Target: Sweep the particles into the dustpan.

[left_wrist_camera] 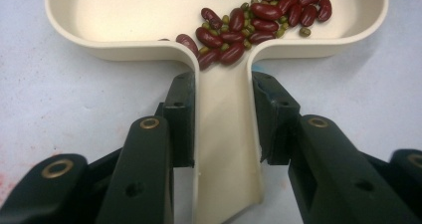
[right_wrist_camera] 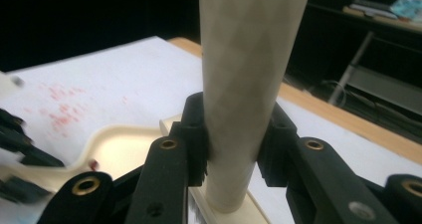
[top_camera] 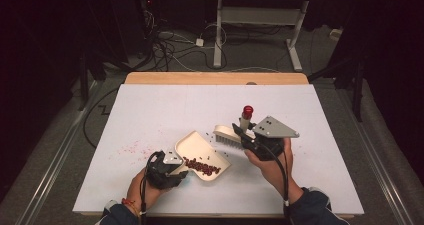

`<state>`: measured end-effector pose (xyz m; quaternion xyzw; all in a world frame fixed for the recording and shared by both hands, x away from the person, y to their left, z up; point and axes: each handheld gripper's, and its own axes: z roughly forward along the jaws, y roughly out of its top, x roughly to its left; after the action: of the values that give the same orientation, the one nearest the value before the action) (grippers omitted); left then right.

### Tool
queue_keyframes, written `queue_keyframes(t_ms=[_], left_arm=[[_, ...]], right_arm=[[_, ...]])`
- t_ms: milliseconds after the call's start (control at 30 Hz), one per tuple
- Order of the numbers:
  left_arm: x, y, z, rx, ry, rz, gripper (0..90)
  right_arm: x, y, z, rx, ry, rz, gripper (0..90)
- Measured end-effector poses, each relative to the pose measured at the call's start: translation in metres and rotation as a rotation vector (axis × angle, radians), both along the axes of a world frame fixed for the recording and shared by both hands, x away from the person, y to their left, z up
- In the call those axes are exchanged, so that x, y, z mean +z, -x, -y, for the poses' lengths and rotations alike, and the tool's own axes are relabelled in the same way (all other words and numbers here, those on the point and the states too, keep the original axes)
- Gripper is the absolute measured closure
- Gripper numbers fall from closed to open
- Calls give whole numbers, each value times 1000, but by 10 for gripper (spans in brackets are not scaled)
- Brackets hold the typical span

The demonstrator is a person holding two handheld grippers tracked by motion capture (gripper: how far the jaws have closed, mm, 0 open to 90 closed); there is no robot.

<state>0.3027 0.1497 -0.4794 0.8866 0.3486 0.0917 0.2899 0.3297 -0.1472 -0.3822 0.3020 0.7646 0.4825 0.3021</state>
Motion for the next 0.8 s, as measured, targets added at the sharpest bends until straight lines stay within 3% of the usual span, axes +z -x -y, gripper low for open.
queue_keyframes(t_ms=[133,233,467,667,800], left_arm=[[0,1,1,-1,-11,4,632],[-1,1,2,3,-12,1,632],[-1,0,5,3,-18,9,632],[-1,0,4,0,-16,11,633],[-1,0,2,-1,-16,10,633]], right_arm=[[-12,1,17,-37,45,-35,704],[-15,3,18,-37,61,-52,704],[-21,14,-1,26,85,-73,702],[-16,22,-8,87,11,-90,705],[-11,24,-4,77,12,-58,705]])
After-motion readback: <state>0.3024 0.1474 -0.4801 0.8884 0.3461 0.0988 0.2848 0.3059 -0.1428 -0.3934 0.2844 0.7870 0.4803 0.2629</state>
